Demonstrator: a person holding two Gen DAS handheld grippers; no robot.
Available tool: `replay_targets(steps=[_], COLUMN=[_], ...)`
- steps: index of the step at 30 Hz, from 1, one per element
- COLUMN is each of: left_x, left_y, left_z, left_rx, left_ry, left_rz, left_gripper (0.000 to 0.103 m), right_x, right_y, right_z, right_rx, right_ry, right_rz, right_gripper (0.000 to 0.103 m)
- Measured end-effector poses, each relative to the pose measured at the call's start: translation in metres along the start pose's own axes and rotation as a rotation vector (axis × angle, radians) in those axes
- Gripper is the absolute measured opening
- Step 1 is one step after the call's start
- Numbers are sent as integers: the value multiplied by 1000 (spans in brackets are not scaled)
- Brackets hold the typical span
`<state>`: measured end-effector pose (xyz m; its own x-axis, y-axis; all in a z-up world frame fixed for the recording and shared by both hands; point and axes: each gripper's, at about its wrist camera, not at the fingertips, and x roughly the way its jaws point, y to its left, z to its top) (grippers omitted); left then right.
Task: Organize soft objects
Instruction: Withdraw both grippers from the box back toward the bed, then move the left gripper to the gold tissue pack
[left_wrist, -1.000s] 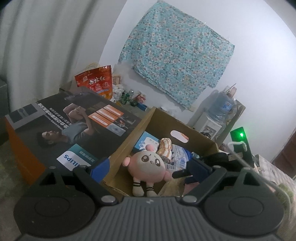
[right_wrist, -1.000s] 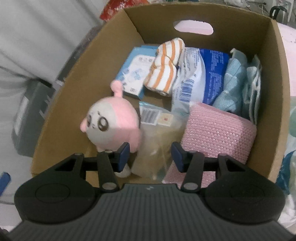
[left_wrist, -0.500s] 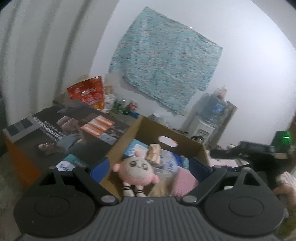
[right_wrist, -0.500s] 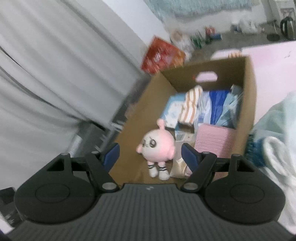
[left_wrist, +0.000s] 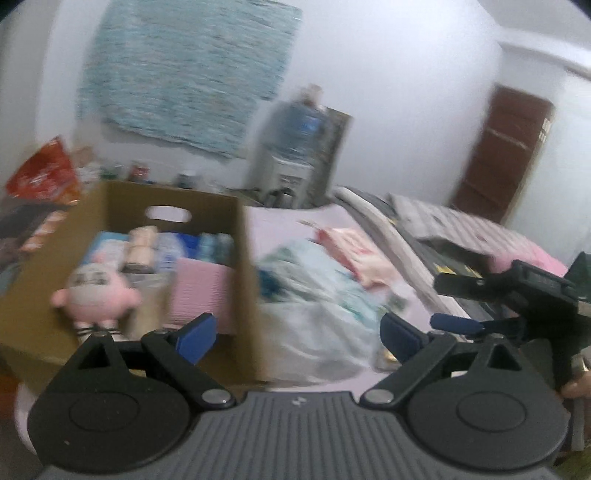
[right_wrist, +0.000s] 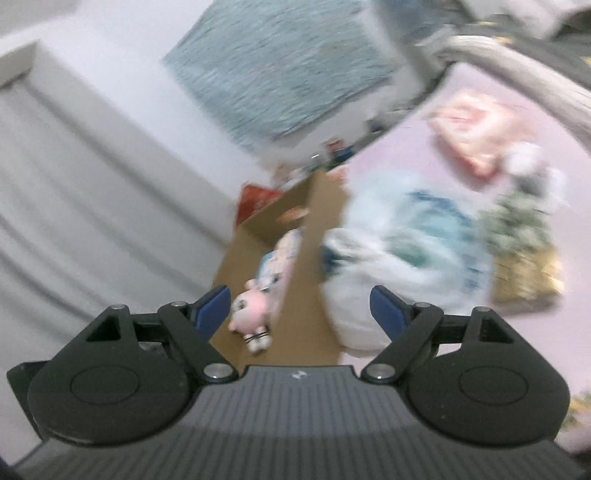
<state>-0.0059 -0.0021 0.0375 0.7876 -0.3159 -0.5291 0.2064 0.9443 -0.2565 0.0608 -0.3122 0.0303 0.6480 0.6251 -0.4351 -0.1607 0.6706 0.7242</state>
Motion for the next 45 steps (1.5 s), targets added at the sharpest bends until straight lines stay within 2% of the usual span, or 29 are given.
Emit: replay_targets(steps=[8,12,15,21,23,24,27,29,33,35,41,45], left_x=[39,70,89,124,139,147,171,185,207,216,228,230], left_y=[-85,-122,-140,-166,-171,-173,-175,-173,-164,-160,-153,-147], left_z=[-14,-28,-41,-62,-65,-67,-70,-71,-71,-72,-73,-71], left_rx=[145,220,278,380,397,402,407,382,309,279,231,196], left_ry=[42,81,107,132,136,139,170,205,248,270,314,342], left_rz=[-107,-126,-125,-125,-116,-115,-120,-121,-120,-117,-132,-137], left_gripper=[97,97,97,96,94,93,82,68,58,56,56,69], right_x=[-68,-89,-93,-72,-57,-50,-28,-19,13,28,68,62], right_y=[-58,-88,-108,-148,-160,-164,-173,-175,-185,-189,-203,-198], right_z=[-1,-5,-12,-15,-13,-11,0,10,35,44,50,33], right_rx=[31,68,91,145,163,166,149,130,91,76,61,78], right_ry=[-165,-224,-231,-155,-127,-114,-83,-73,-31,-9,86,127], right_rz=[-97,-83,-87,-118,-118,-119,-117,-115,-126,-130,-187,-154], right_gripper=[83,83,83,82,78,71,56,49,35,33,31,31])
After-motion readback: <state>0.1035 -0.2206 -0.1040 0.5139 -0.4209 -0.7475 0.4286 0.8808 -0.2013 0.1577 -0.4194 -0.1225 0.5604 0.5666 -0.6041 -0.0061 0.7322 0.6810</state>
